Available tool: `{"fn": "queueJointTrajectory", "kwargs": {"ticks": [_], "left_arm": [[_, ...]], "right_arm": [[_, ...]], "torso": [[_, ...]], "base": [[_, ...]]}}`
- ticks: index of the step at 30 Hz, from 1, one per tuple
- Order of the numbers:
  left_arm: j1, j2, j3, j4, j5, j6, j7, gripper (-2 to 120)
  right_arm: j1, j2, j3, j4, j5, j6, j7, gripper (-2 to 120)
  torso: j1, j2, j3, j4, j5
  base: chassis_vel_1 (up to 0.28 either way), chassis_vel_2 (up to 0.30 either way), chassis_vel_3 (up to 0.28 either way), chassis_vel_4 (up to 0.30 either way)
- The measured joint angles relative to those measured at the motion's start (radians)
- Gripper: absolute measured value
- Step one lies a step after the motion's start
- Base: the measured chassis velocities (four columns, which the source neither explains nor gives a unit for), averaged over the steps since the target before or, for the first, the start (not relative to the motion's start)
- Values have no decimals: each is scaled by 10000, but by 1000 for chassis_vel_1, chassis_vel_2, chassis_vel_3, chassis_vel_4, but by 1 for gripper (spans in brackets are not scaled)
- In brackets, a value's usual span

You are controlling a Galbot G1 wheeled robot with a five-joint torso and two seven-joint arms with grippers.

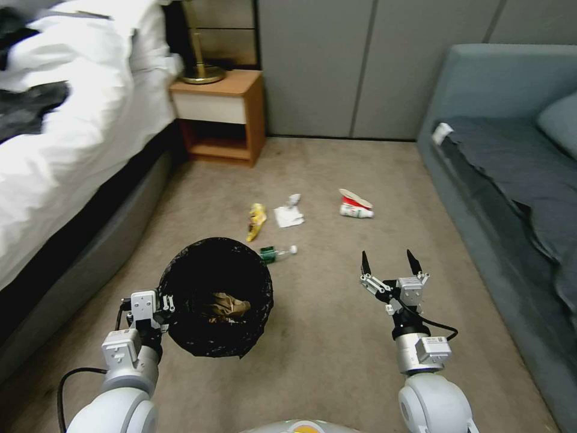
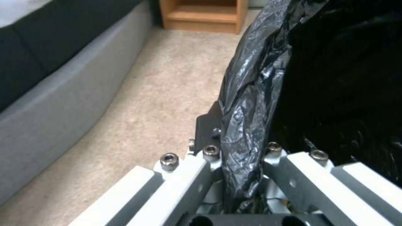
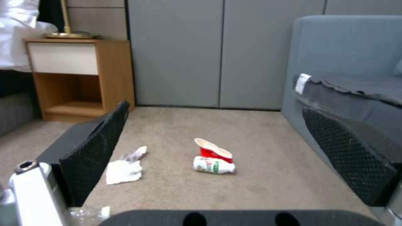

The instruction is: Pick up the trash bin, then pick up the garbage from the floor and place it into the trash bin.

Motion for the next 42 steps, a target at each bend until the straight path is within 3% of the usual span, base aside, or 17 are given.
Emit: {"fn": "queueJointTrajectory", "kwargs": {"ticks": [42], "left_arm": [[81, 5, -51, -41, -129, -78, -15, 1]], "right_arm": [[-54, -37, 31, 52, 26, -76, -126, 100]], "torso": [[-1, 0, 0, 3, 0]], "base": [[-2, -3, -2, -2]]}}
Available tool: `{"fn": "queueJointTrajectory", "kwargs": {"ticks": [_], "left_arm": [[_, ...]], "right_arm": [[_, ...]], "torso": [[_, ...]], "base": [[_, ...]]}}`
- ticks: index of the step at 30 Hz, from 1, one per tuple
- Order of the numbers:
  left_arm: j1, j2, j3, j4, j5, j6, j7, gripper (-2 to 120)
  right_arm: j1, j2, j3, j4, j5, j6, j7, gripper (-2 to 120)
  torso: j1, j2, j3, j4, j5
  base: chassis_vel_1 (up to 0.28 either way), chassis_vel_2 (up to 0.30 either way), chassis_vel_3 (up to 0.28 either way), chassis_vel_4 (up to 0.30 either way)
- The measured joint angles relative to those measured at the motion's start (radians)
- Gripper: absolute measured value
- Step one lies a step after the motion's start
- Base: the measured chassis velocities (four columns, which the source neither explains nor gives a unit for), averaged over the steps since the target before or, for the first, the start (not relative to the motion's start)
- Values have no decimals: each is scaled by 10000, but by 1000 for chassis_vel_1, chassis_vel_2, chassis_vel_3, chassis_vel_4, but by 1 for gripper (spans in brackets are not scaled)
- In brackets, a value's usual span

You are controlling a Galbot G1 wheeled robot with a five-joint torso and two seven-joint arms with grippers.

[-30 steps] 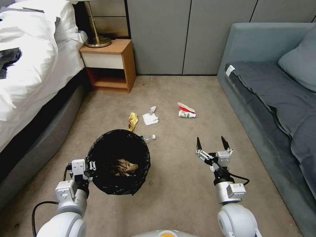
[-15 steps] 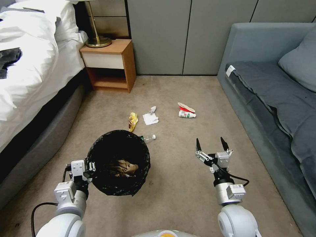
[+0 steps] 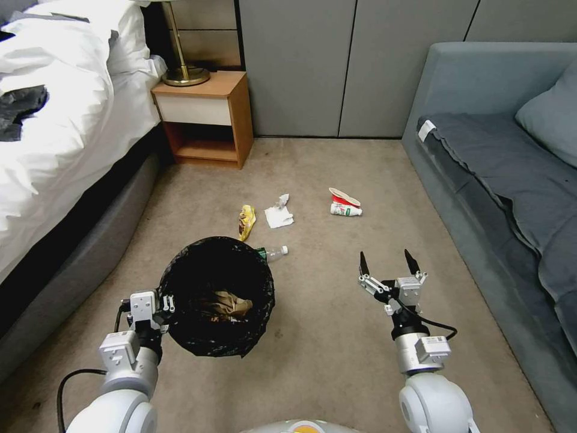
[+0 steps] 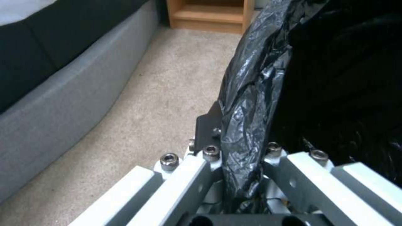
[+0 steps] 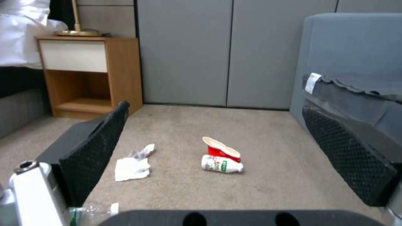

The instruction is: Pick up the trash bin, then pick up the garbage from the floor and place it into the trash bin.

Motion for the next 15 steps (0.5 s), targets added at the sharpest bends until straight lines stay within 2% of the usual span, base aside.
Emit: {"fn": "queueJointTrajectory", "kwargs": {"ticks": [8, 15], "left_arm": [[12, 14, -17, 0, -7, -4, 0, 1], [55, 14, -36, 0, -7, -52, 8, 1]], "right_arm": [[-4, 5, 21, -12, 0, 2, -6, 100], [-39, 17, 18, -11, -7, 16, -12, 100]], "torso": [[0, 0, -1, 1, 0], [0, 0, 0, 0, 2]], "base": [[-21, 22, 21, -18], [-155, 153, 136, -147]]}}
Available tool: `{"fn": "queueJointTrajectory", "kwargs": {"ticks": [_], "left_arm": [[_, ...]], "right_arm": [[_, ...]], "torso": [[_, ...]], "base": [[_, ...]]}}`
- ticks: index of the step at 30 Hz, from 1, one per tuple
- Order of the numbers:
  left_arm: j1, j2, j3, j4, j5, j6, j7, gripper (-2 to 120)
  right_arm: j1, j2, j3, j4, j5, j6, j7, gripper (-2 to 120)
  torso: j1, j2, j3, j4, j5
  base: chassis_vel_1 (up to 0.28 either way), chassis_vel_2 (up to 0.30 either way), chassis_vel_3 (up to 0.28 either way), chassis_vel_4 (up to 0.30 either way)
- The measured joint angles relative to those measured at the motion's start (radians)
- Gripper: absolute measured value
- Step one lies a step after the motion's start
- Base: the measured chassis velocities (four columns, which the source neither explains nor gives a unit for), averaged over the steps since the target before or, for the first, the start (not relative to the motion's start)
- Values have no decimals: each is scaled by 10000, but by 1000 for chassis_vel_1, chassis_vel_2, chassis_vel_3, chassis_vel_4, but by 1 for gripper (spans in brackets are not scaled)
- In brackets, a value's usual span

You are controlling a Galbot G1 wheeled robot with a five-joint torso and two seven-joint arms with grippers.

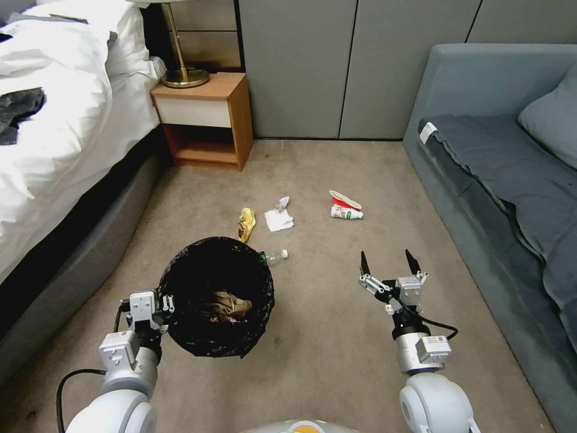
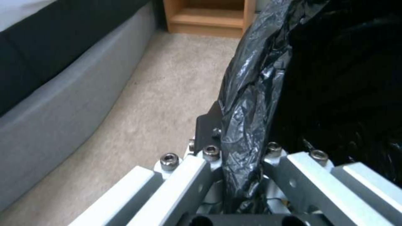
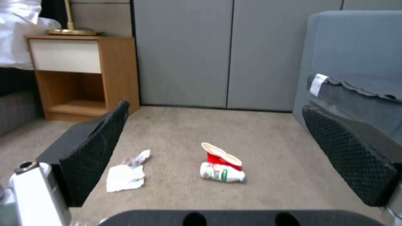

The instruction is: Pick up the trash bin, then pick up the garbage from the floor and place it into the trash bin.

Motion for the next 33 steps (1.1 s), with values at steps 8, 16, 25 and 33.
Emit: {"fn": "queueJointTrajectory", "kwargs": {"ticks": [8, 16, 25, 33], "left_arm": [[80, -19, -10, -18, 8, -48, 18, 1], [107, -23, -23, -86, 5, -54, 29, 1], [61, -30, -16, -121, 6, -25, 29, 1], [65, -21, -38, -145, 0, -15, 29, 1]], "right_arm": [[-50, 1, 14, 2, -9, 209, -161, 100], [-47, -3, 43, -7, -20, 350, -254, 100], [-45, -16, 85, -15, -34, 458, -336, 100], [-35, -7, 72, -22, -55, 463, -350, 100]], "torso": [[1, -1, 2, 0, -2], [2, -1, 2, 1, -1], [1, -1, 0, 0, -1], [1, -1, 0, 0, -1]], "base": [[-227, 225, 227, -230], [-143, 151, 146, -150], [0, 0, 0, 0], [0, 0, 0, 0]]}}
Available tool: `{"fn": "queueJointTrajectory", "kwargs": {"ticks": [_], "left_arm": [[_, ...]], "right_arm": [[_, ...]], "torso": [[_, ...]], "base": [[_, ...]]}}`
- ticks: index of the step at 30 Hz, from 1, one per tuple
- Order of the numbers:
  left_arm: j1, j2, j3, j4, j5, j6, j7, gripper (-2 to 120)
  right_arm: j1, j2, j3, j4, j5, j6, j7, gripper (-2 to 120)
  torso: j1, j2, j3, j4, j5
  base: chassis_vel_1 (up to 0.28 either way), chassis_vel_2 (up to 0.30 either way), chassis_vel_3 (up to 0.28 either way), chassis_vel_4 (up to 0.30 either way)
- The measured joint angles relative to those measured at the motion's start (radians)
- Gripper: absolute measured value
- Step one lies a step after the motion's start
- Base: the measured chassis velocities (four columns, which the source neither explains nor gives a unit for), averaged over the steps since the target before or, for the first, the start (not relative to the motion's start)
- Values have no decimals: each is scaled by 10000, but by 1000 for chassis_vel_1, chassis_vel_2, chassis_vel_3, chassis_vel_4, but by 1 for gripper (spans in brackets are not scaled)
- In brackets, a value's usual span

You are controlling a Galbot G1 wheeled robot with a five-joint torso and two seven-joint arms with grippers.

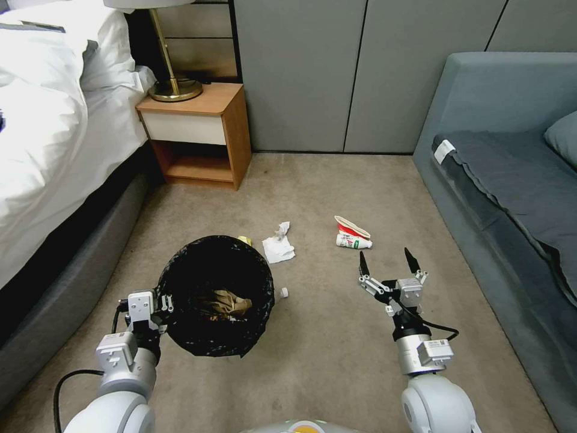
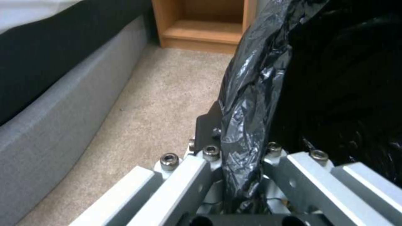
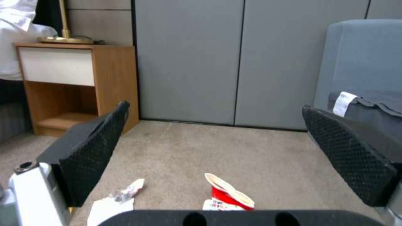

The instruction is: Pick up the trash bin, then pick up the garbage from the floor and place it into the trash bin.

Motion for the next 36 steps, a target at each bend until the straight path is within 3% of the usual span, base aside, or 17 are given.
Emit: {"fn": "queueJointTrajectory", "kwargs": {"ticks": [36], "left_arm": [[-66, 23, 30, 25, -34, 39, 0, 1]], "right_arm": [[7, -17, -5, -6, -7, -41, -41, 100]], "torso": [[0, 0, 0, 0, 0]], "base": [[17, 16, 16, 15]]}}
